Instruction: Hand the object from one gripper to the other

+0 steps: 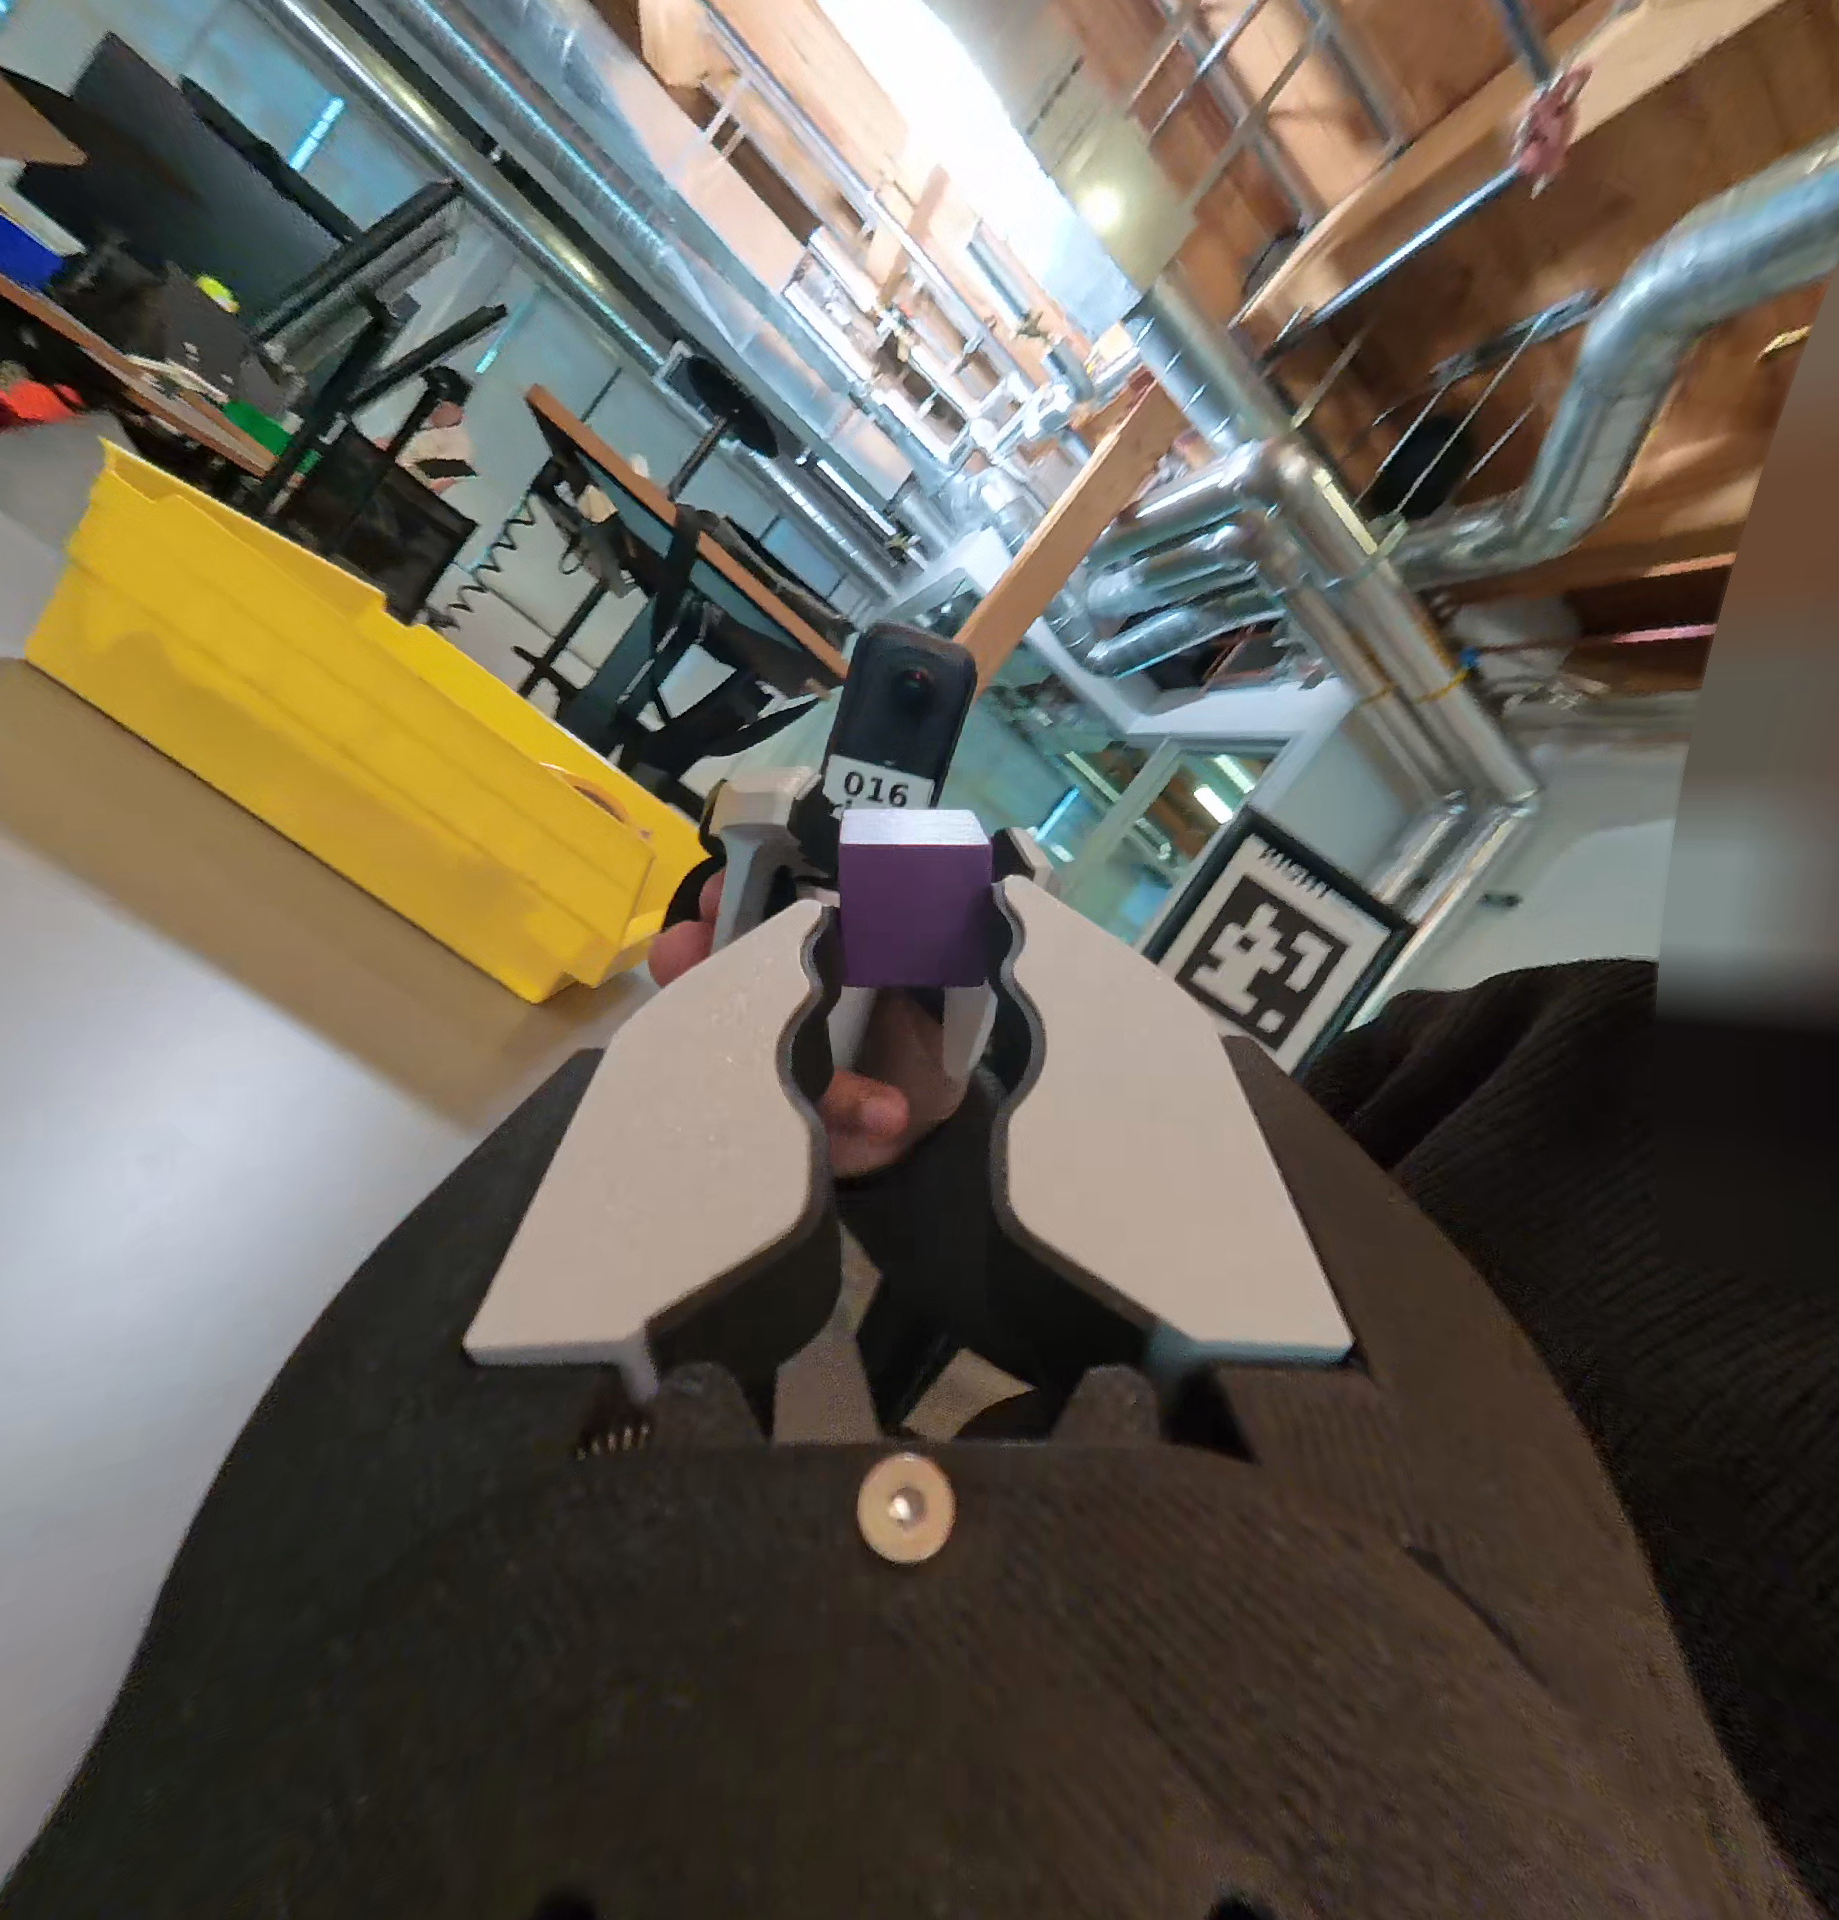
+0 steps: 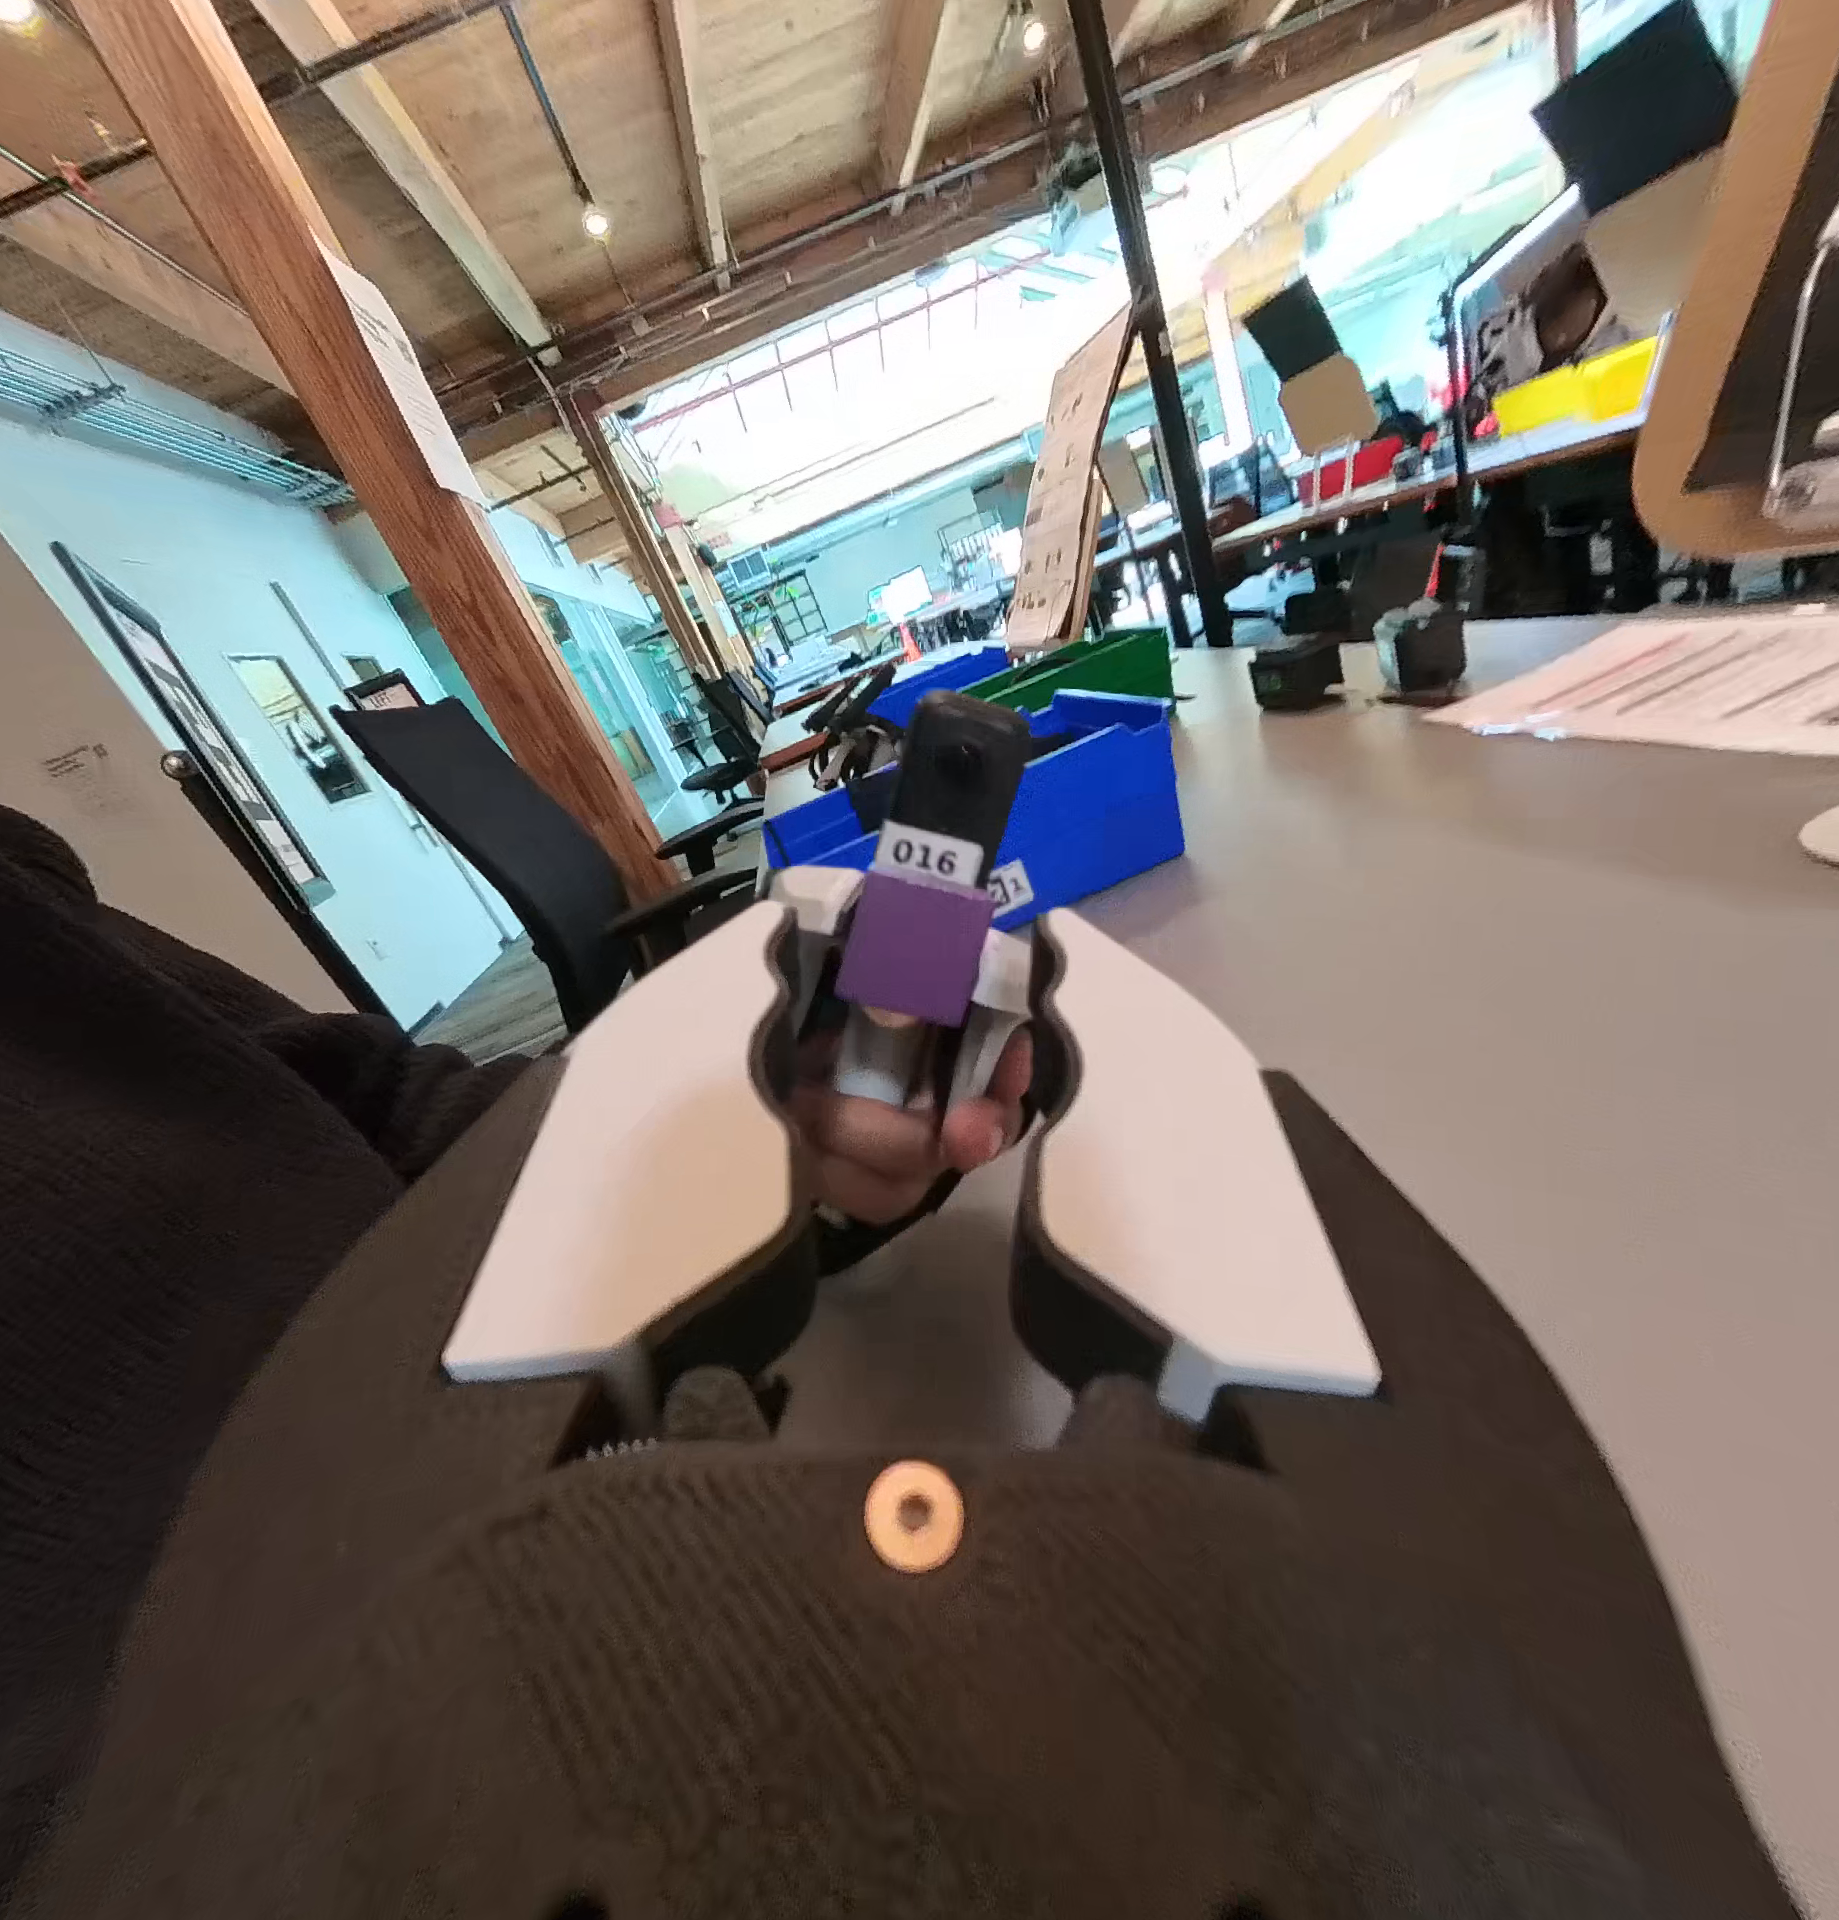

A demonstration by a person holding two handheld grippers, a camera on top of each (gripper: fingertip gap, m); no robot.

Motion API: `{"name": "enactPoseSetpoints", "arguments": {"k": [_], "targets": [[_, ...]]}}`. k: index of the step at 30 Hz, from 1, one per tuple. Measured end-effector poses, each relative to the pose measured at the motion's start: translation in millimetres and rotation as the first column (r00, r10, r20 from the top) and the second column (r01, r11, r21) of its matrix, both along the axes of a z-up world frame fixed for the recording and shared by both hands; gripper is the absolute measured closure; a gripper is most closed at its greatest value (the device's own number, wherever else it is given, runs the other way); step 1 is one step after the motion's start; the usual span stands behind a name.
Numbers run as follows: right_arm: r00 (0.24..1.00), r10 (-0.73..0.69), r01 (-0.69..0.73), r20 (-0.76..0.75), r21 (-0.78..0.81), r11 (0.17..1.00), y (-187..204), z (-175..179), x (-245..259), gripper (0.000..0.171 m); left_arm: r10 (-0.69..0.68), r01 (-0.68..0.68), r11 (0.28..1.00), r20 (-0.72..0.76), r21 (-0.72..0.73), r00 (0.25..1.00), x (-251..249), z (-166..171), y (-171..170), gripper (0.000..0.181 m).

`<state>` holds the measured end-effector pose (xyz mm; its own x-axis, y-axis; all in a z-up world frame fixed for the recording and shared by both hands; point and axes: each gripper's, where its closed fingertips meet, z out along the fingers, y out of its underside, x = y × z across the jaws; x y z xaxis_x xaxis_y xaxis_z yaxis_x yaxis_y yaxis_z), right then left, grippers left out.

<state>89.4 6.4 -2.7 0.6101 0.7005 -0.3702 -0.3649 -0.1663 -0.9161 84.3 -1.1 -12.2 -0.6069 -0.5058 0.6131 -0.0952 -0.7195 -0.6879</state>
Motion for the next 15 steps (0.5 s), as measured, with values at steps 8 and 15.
{"name": "enactPoseSetpoints", "arguments": {"k": [8,15], "targets": [[0.998,0.047,-0.052,-0.033,-0.150,0.987,1.8,-13.3,-0.4,0.146,0.106,-0.096,0.974,-0.040,0.207,0.993,5.6,-10.6,-2.2,0.153],[0.999,0.014,-0.019,-0.031,-0.184,0.983,5.4,-17.6,4.8,0.146,0.133,-0.119,0.975,-0.065,0.189,0.989,8.8,-13.7,2.2,0.154]]}}
